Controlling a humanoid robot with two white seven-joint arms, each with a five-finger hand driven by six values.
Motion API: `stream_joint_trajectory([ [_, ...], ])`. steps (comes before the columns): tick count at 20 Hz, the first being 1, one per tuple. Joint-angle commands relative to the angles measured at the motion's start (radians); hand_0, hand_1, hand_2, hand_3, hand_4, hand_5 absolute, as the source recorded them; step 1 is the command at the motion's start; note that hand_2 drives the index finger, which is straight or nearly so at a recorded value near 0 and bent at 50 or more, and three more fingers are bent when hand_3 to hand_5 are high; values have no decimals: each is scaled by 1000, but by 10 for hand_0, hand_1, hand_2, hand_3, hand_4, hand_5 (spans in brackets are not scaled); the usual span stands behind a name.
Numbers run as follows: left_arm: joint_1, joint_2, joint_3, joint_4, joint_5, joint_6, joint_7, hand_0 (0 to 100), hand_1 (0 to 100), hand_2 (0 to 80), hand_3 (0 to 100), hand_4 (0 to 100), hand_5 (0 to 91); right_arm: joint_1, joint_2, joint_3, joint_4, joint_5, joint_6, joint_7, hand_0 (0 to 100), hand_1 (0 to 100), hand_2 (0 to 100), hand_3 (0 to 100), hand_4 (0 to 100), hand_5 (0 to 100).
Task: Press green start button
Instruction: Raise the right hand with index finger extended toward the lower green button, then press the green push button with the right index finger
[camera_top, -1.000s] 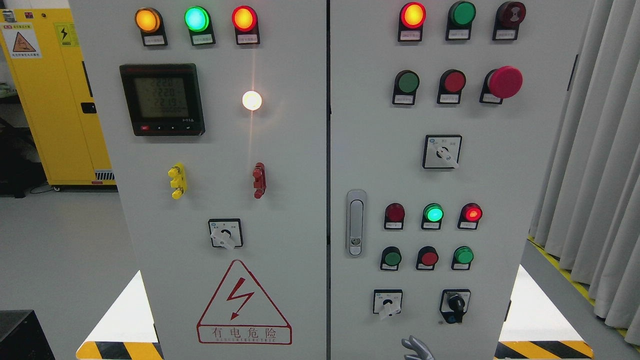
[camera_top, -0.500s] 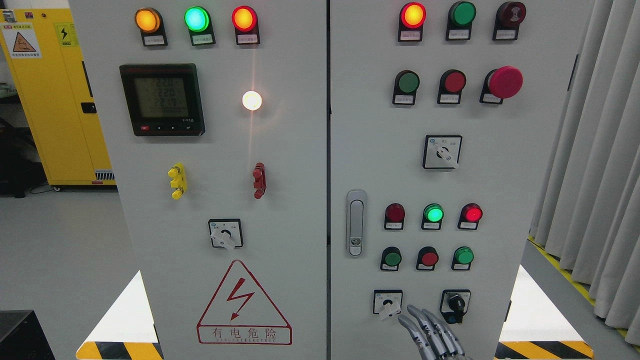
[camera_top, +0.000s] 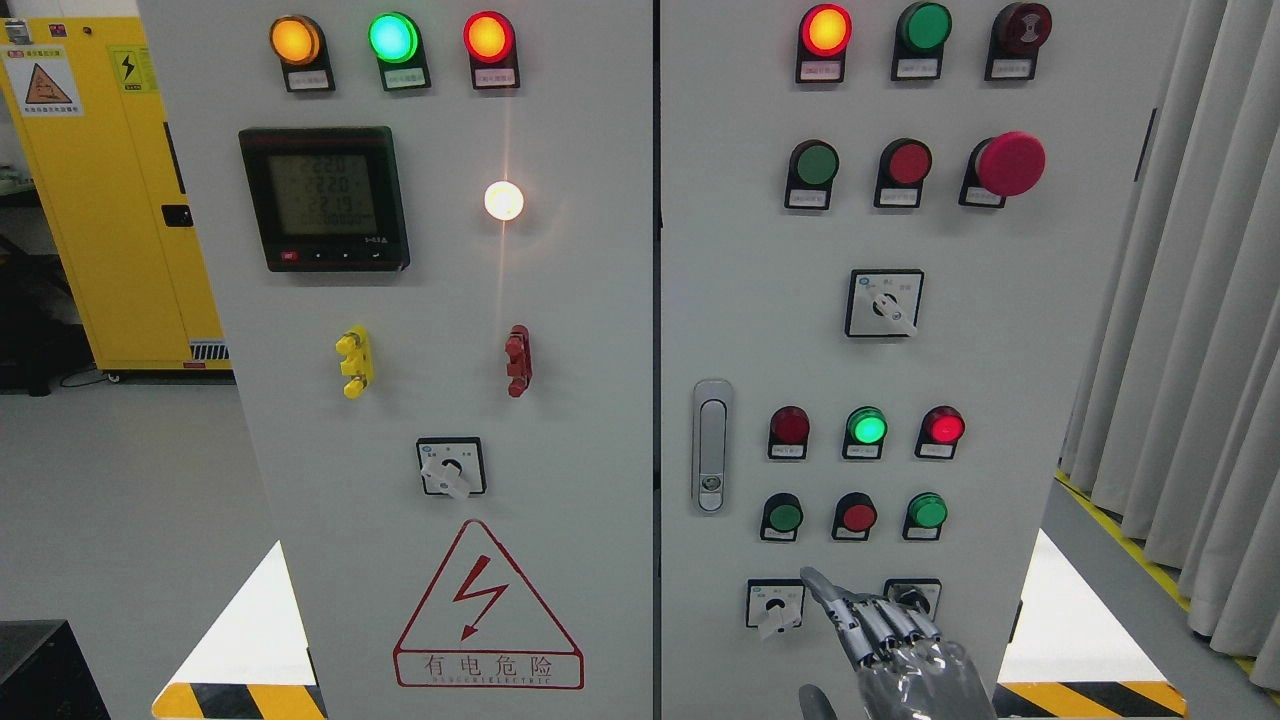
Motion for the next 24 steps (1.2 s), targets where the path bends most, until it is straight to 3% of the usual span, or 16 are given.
stream_joint_trajectory([
  [1, 0, 0, 0, 0, 0, -1, 0, 120, 556, 0, 0, 0, 0, -54, 13, 26, 42, 30, 34, 2, 372, 925, 0, 811, 893, 976],
  [10, 0, 0, 0, 0, 0, -1, 0, 120, 556, 0, 0, 0, 0, -64, 15, 63, 58, 59, 40, 14, 401, 929, 0, 830, 896, 990],
  [12, 1, 0, 0, 0, 0, -1, 0, 120, 556, 0, 0, 0, 0, -65, 15, 66, 71, 58, 40, 32, 407, 931, 0, 831, 895, 990],
  [24, 0, 0, 0, 0, 0, -1, 0, 120, 556, 0, 0, 0, 0, -114, 13, 66, 131, 47, 42, 39, 481, 936, 0, 841, 889, 983],
])
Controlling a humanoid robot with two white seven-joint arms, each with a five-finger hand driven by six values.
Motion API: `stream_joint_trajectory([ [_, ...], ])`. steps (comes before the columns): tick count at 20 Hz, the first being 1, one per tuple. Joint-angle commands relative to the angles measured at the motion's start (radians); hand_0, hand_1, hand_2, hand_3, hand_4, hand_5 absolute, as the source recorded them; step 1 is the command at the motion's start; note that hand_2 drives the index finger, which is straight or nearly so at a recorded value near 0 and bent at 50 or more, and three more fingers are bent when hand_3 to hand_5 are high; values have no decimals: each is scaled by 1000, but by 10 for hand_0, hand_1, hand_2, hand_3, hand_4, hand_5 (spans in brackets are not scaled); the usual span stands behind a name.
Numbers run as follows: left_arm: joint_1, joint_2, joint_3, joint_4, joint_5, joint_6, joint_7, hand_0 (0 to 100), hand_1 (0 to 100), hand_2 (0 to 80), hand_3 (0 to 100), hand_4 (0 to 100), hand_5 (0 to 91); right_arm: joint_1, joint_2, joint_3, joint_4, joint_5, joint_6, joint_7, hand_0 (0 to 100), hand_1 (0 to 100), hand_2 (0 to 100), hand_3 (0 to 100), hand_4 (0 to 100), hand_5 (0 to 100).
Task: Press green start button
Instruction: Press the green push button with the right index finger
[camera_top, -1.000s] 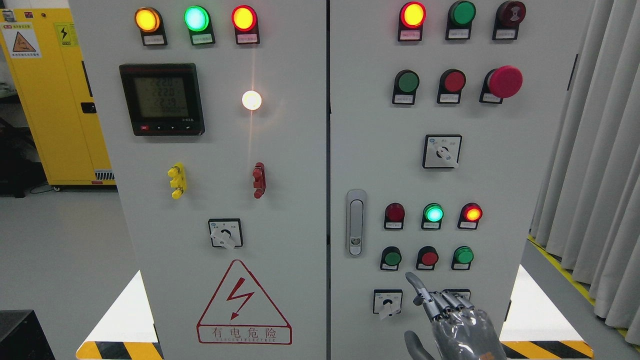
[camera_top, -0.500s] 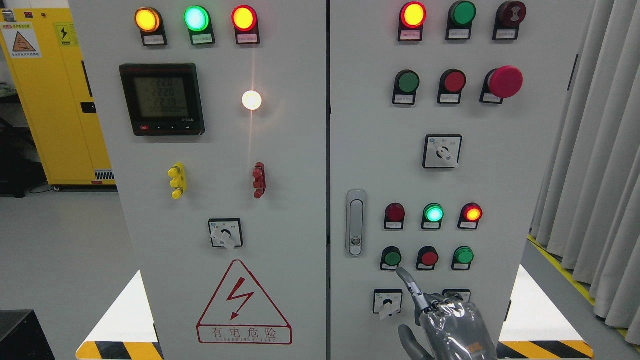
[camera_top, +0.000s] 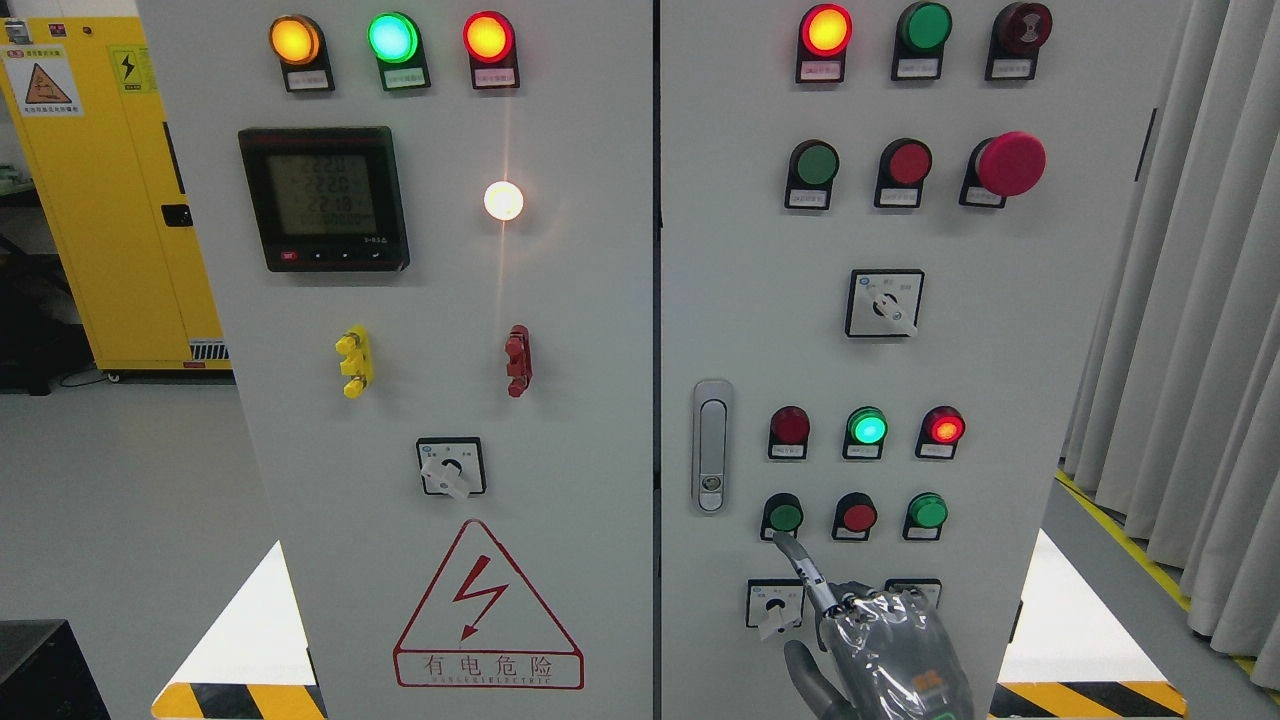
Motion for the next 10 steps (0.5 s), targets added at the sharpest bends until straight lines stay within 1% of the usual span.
stream_joint_trajectory([
  [1, 0, 0, 0, 0, 0, -1, 0, 120, 556, 0, 0, 0, 0, -14, 23, 11, 45, -7, 2, 1, 486, 936, 0, 842, 888, 983],
  [5, 0, 0, 0, 0, 0, -1, 0, 120, 556, 0, 0, 0, 0, -27, 23, 9, 48, -13, 3, 2, 510, 936, 0, 843, 884, 982],
  [10, 1, 0, 0, 0, 0, -1, 0, 120, 556, 0, 0, 0, 0, -33, 23, 6, 61, -20, 11, 2, 510, 937, 0, 846, 885, 982],
])
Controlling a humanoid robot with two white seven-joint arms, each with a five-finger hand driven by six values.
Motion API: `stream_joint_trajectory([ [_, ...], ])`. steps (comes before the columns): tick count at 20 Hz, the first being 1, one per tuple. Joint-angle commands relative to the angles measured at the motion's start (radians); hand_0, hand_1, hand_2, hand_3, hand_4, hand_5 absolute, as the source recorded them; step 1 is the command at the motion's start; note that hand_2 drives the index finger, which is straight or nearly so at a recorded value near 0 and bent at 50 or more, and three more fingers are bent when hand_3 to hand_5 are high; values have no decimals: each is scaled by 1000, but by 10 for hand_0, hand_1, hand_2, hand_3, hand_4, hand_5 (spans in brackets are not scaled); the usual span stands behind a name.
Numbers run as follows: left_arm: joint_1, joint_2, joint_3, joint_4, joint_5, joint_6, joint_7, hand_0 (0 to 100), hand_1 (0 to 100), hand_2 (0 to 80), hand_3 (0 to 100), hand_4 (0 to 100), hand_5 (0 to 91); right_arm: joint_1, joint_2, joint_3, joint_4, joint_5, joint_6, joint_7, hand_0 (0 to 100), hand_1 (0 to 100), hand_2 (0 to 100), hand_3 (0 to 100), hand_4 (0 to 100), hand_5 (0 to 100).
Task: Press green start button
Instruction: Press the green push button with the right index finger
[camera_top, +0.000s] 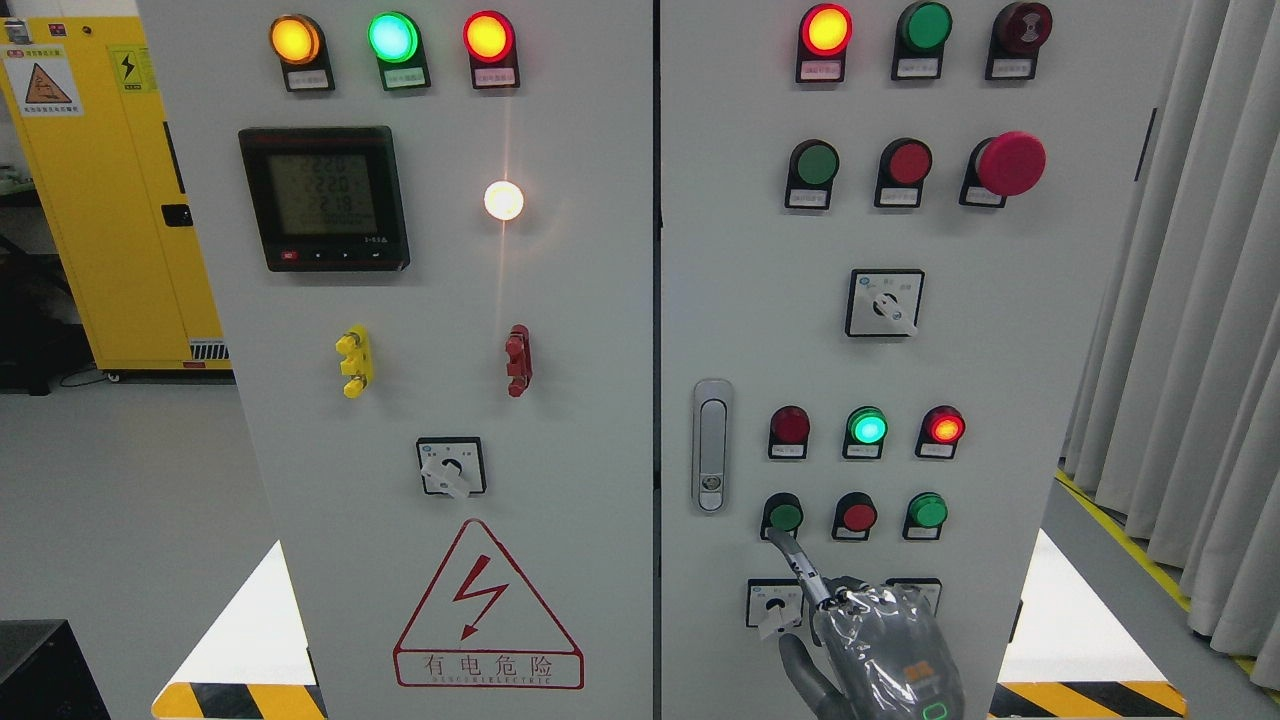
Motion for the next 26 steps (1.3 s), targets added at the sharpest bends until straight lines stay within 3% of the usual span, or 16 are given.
stream_joint_trajectory([
  [1, 1, 0, 0, 0, 0, -1, 0, 120, 556, 0, 0, 0, 0, -10, 24, 0, 38, -23, 4, 0, 512, 938, 0, 846, 884, 982],
  [6, 0, 0, 0, 0, 0, -1, 0, 120, 556, 0, 0, 0, 0, -16, 24, 0, 43, -55, 23, 26, 515, 937, 0, 845, 884, 981],
  [26, 0, 0, 0, 0, 0, -1, 0, 120, 556, 0, 0, 0, 0, -42, 24, -5, 61, -69, 25, 28, 513, 926, 0, 849, 890, 977],
])
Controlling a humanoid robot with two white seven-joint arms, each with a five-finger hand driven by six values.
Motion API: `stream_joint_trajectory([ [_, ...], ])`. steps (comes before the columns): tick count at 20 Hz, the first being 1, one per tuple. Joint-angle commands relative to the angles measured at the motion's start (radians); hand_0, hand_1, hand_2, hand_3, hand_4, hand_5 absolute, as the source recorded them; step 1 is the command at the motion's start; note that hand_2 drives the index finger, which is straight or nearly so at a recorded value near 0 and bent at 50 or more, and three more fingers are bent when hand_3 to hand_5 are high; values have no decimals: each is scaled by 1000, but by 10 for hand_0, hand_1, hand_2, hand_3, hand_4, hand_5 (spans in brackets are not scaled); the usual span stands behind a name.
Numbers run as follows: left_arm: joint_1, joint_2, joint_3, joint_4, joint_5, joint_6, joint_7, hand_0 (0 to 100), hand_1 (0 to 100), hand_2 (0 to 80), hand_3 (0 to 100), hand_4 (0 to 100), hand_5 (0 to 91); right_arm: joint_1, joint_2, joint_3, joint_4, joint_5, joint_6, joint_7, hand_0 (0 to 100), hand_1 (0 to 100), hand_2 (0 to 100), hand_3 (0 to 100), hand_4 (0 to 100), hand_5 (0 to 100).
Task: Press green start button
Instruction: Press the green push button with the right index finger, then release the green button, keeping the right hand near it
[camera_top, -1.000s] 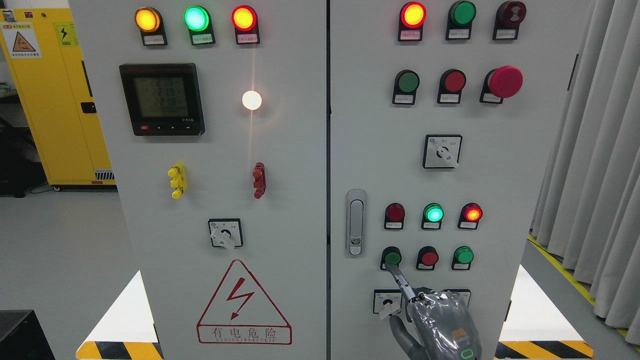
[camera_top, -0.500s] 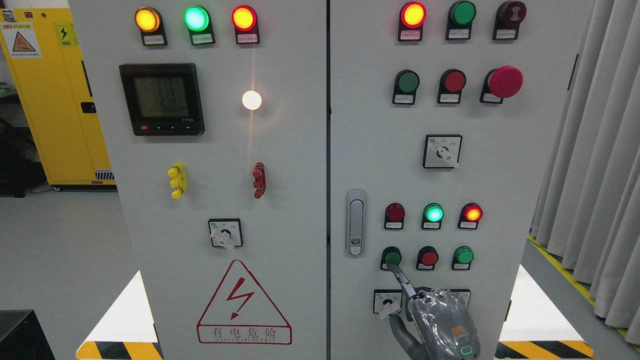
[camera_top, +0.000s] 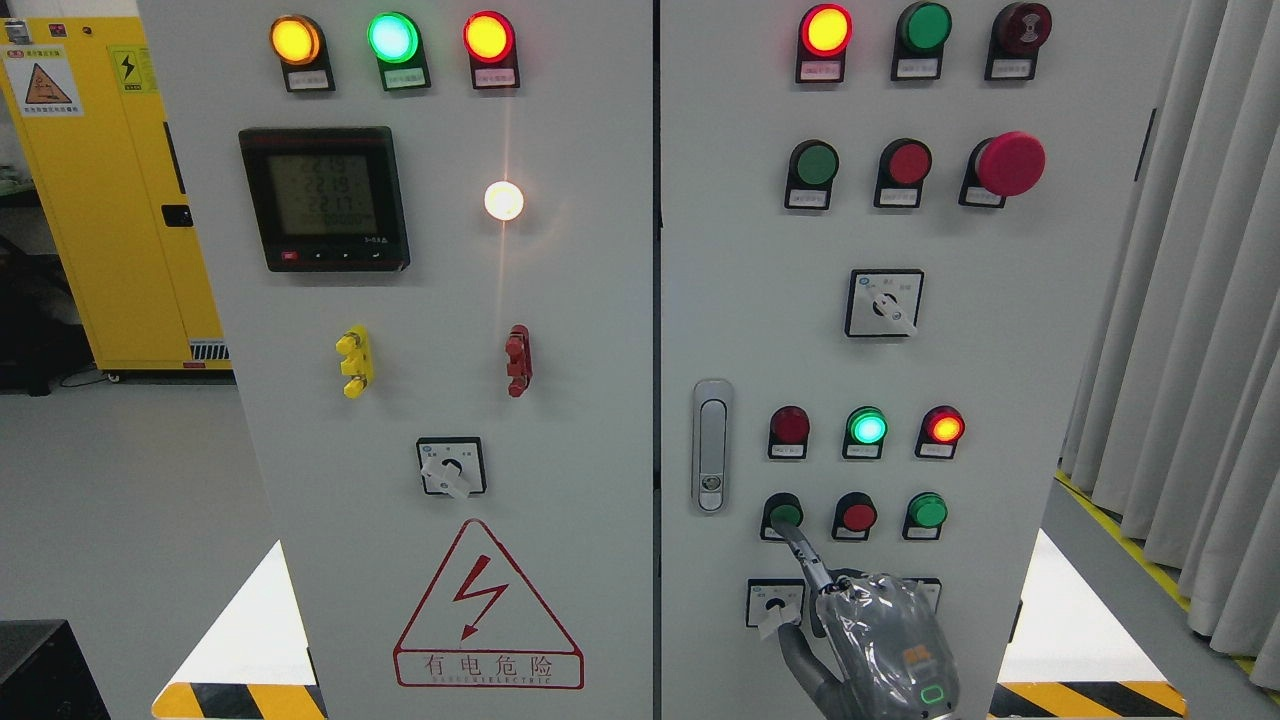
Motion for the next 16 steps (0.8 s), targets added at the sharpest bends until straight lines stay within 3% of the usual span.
stream_joint_trajectory([
  [1, 0, 0, 0, 0, 0, -1, 0, 120, 556, 0, 0, 0, 0, -6, 24, -4, 16, -22, 3, 0, 513, 926, 0, 850, 890, 977],
  [16, 0, 0, 0, 0, 0, -1, 0, 120, 556, 0, 0, 0, 0, -8, 24, 4, 29, -48, 14, -3, 519, 920, 0, 850, 895, 971],
])
